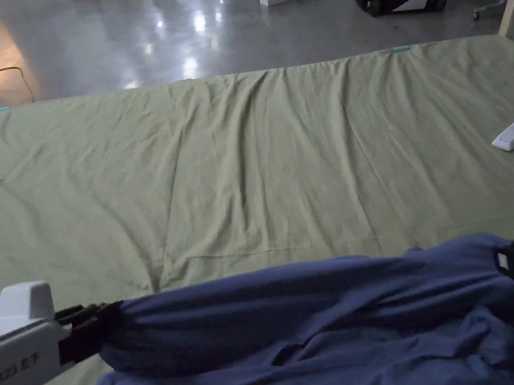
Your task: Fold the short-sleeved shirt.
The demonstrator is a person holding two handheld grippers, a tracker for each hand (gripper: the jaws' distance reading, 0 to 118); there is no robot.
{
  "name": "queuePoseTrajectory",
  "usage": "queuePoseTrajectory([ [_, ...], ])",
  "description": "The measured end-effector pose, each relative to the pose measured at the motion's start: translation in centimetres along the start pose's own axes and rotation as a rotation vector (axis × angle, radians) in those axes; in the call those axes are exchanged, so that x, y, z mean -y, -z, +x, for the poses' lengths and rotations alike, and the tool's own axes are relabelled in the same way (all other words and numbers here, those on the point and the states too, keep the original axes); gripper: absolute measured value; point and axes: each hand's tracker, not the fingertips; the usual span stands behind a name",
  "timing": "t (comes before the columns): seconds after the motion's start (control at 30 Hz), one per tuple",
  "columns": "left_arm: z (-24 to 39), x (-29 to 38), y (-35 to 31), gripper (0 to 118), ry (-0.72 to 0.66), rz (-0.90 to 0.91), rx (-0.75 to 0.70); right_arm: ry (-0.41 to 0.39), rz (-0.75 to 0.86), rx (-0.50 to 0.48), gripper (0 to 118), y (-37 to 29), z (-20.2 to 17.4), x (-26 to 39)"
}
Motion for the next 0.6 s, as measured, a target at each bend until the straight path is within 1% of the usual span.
queuePoseTrajectory([
  [0.03, 0.0, 1.1, -1.2, 9, 0.001, 0.001, 0.002, 0.010, 0.004, -0.006, 3, -1.3, -0.1, 1.5],
  [0.1, 0.2, 4.3, -3.4, 9, -0.013, -0.010, 0.001, 0.055, 0.022, -0.017, 3, -3.6, -0.6, 5.3],
  [0.17, 0.0, 7.0, -4.5, 9, -0.063, -0.038, 0.031, 0.072, 0.025, -0.008, 3, -4.9, -1.0, 8.8],
  [0.2, 0.1, 8.3, -4.9, 9, -0.054, -0.047, 0.032, 0.071, 0.026, 0.007, 3, -5.2, -1.3, 10.4],
  [0.23, 0.2, 9.5, -5.0, 9, -0.038, -0.054, 0.025, 0.078, 0.006, 0.029, 3, -5.0, -1.3, 11.6],
  [0.27, -0.2, 10.6, -4.4, 9, -0.017, -0.077, 0.014, 0.118, -0.003, 0.037, 3, -4.8, -1.2, 13.0],
  [0.3, -0.3, 11.5, -4.0, 9, -0.022, -0.095, 0.003, 0.165, -0.012, 0.024, 3, -4.5, -1.1, 14.2],
  [0.33, -0.5, 12.2, -3.5, 9, -0.017, -0.105, 0.004, 0.192, -0.021, 0.023, 3, -4.0, -1.0, 14.9],
  [0.37, -0.6, 12.9, -2.9, 9, -0.013, -0.111, 0.007, 0.204, -0.020, 0.035, 3, -3.6, -1.1, 15.4],
  [0.4, -0.5, 13.3, -2.1, 10, -0.003, -0.116, 0.005, 0.195, -0.008, 0.036, 3, -3.2, -1.3, 15.8],
  [0.43, -0.5, 13.6, -1.6, 18, 0.012, -0.116, -0.011, 0.193, -0.005, 0.041, 4, -2.8, -1.6, 16.1],
  [0.47, -0.6, 13.9, -1.1, 32, 0.017, -0.106, -0.047, 0.179, -0.005, 0.054, 8, -2.4, -2.0, 16.2],
  [0.5, -0.9, 14.1, -0.6, 51, 0.030, -0.107, -0.088, 0.166, -0.009, 0.070, 21, -2.3, -2.1, 16.2],
  [0.53, -0.8, 13.9, -0.5, 73, 0.027, -0.104, -0.119, 0.159, -0.012, 0.080, 48, -2.2, -2.3, 16.3],
  [0.57, -1.2, 13.9, -0.5, 79, 0.015, -0.091, -0.144, 0.151, -0.020, 0.086, 66, -2.3, -2.4, 16.3],
  [0.6, -1.8, 13.8, -1.1, 79, -0.007, -0.070, -0.137, 0.141, -0.027, 0.093, 73, -2.5, -2.4, 16.3],
])
